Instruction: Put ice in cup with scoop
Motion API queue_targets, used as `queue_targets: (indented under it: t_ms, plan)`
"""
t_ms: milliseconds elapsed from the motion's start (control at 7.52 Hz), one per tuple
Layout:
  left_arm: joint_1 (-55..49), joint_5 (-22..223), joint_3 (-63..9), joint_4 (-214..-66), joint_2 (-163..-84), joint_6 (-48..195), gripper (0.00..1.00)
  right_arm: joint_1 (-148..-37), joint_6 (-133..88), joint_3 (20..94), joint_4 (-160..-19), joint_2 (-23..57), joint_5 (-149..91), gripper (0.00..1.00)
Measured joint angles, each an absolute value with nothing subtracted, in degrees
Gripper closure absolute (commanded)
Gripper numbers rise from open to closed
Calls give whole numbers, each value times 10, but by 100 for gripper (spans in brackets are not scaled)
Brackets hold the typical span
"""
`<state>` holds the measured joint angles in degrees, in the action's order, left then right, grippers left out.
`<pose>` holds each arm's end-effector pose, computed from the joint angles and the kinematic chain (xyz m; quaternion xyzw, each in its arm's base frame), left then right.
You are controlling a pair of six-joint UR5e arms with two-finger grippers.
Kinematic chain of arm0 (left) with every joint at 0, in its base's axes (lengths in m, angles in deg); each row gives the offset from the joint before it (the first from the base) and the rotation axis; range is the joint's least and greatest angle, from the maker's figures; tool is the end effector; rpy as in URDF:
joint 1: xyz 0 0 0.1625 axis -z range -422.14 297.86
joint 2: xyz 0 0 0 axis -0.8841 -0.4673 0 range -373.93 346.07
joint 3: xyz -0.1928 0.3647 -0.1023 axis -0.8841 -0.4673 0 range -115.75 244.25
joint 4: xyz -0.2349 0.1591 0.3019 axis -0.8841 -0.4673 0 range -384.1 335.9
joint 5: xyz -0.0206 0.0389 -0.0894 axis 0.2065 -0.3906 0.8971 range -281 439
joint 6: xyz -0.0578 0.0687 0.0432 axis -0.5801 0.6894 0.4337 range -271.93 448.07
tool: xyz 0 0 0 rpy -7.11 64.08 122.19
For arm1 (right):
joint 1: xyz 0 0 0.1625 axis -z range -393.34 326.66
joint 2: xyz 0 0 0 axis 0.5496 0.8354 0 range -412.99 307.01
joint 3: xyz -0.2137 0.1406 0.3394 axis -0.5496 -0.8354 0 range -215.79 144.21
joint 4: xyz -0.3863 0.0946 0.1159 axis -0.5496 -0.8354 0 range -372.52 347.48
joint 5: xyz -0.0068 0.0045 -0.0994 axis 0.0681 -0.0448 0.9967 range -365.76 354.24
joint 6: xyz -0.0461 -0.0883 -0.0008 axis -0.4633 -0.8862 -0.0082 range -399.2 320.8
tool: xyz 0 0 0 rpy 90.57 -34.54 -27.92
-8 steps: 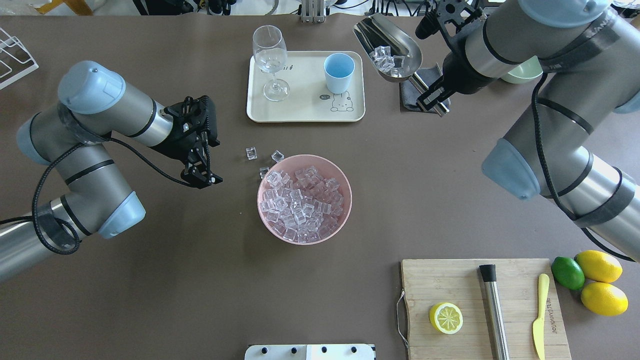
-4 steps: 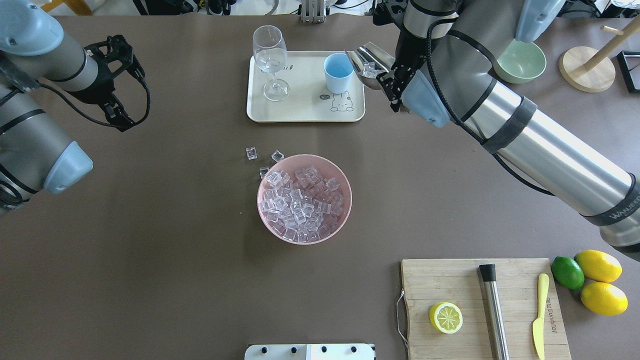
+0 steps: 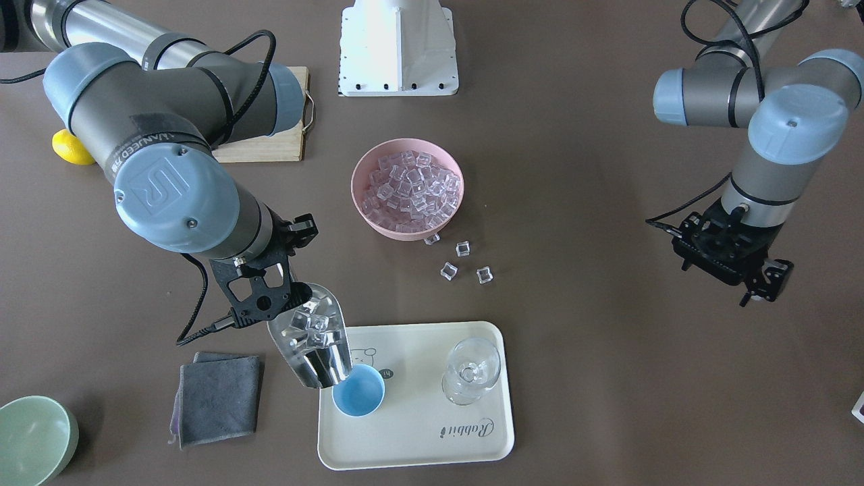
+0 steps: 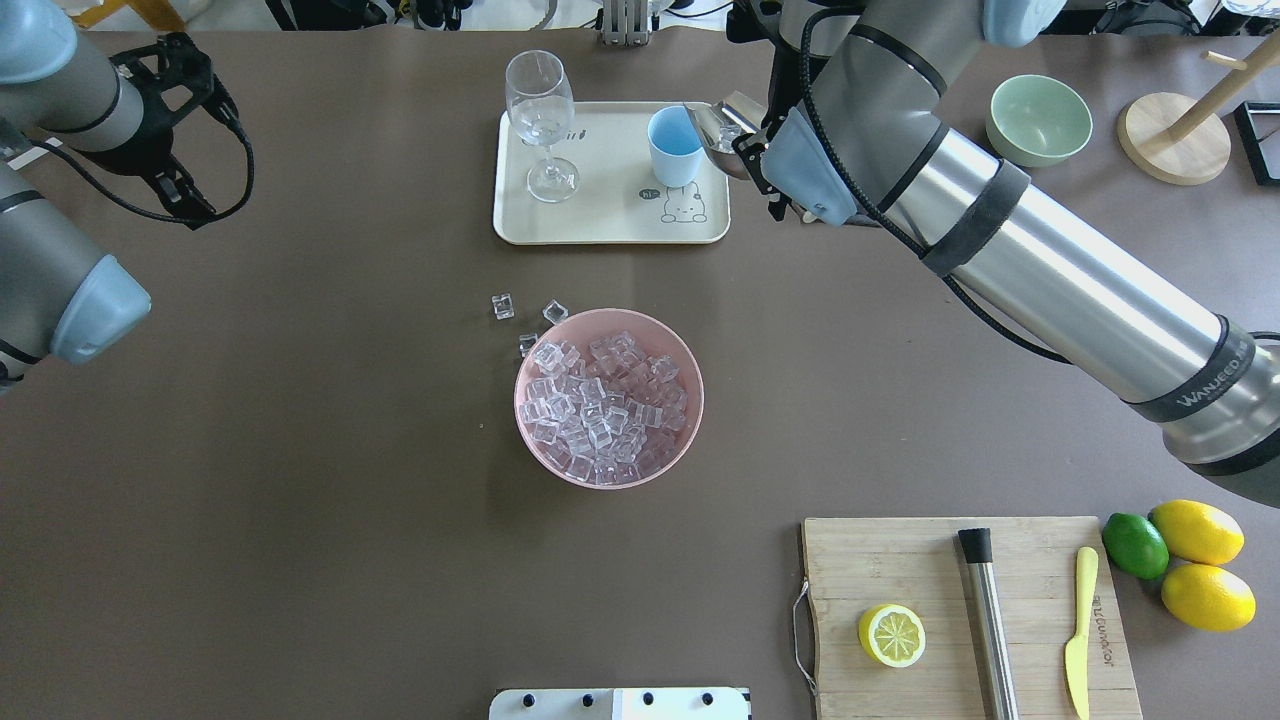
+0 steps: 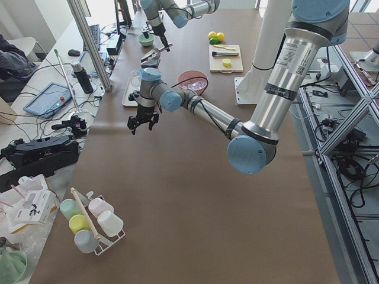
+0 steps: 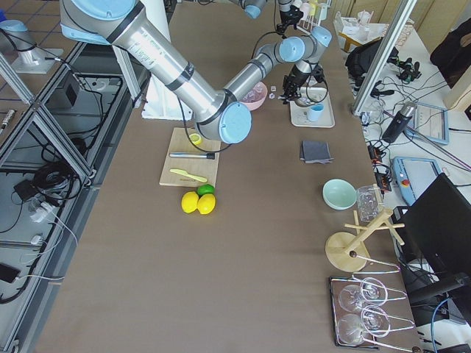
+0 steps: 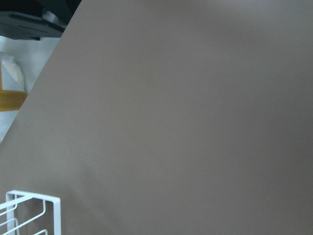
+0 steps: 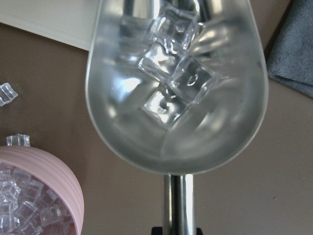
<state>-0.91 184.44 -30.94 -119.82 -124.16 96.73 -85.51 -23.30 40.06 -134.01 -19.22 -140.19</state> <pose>0.2125 -0.6091 0.4236 0.2393 0.1738 0.3404 0.8926 -0.4131 -0.6356 0.1875 -0.0938 -0.3745 -0.2097 0.8983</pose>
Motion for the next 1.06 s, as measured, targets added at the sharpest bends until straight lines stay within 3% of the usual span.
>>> queue_targets:
  t_ms: [665,1064]
  plan:
    - [105,1930,-301,-1285,-1088,967,2,-853,-287,355,-1445,-252,-1396,100]
    - [197,2062,-232,-1290,-1038,964,2,-851,-326,304,-1482,-284,-1379,100]
